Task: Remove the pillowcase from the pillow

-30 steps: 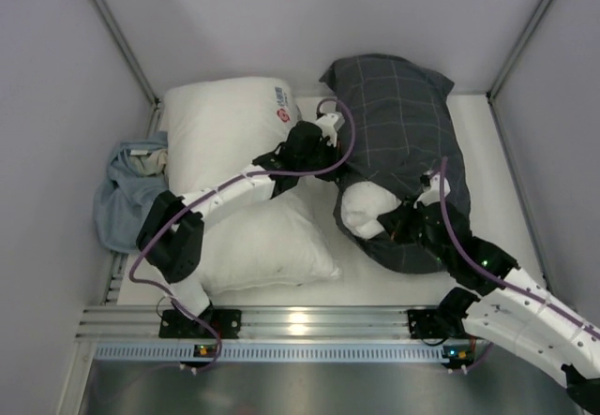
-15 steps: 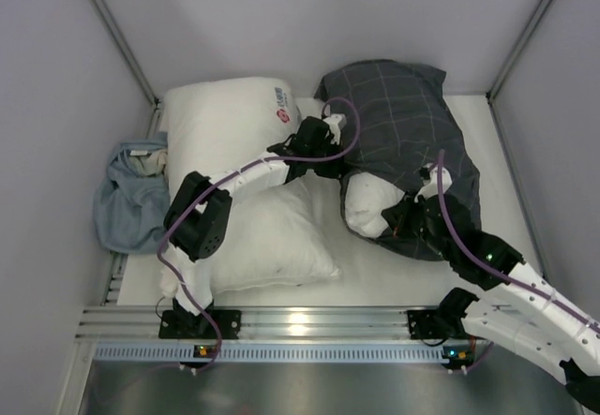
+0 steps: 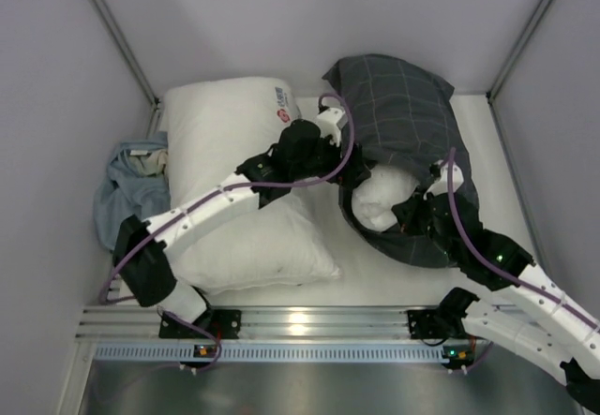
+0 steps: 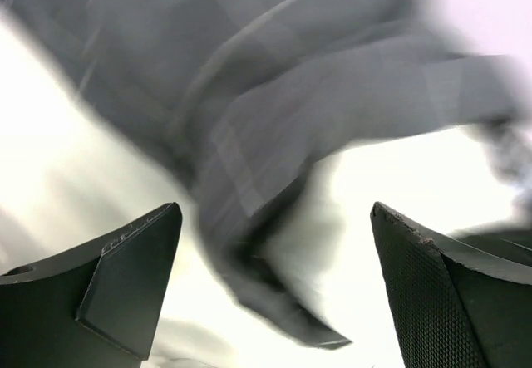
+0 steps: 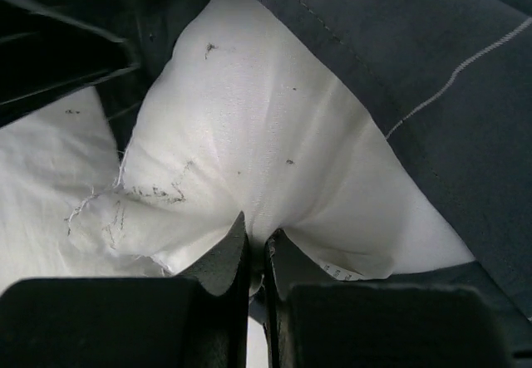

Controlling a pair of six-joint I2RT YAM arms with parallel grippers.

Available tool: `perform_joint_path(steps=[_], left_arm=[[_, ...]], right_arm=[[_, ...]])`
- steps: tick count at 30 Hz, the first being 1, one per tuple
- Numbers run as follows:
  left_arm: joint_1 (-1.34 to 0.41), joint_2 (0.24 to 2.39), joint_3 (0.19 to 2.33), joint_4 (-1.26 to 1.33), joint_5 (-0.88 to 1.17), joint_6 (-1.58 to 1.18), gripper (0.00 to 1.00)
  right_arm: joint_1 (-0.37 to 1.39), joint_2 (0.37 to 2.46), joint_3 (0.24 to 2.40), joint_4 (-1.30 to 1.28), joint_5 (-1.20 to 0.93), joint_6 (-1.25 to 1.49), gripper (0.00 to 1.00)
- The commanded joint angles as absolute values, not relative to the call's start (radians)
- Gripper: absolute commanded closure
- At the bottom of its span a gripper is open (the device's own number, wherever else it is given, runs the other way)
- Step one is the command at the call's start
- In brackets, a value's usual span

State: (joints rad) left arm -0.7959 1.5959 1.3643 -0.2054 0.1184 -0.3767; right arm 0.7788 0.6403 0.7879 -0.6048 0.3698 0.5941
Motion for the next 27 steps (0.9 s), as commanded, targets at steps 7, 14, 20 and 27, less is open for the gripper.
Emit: perform_joint_path(steps=[7, 14, 20, 27], left_arm=[[-0.885, 1.382, 1.215, -0.112, 0.236, -0.256, 0.01], [-0.939, 1.269, 1.094, -0.109, 0.207, -0.207, 0.01], [-0.963, 1.201, 1.051, -0.130, 0.201, -0.178, 0.01], [-1.005, 1.274, 1.092, -0.143, 0.181, -0.202, 0.01]], right_arm=[[0.785, 0.643, 0.859, -0.597, 0.416, 0.598, 1.00], [0.785, 0.684, 0.874, -0.597, 0.380, 0.603, 1.00], [0.785, 0.690, 0.891, -0.612, 0.374, 0.603, 1.00], [0.785, 0.692, 0.900, -0.612, 0.348, 0.600, 1.00]])
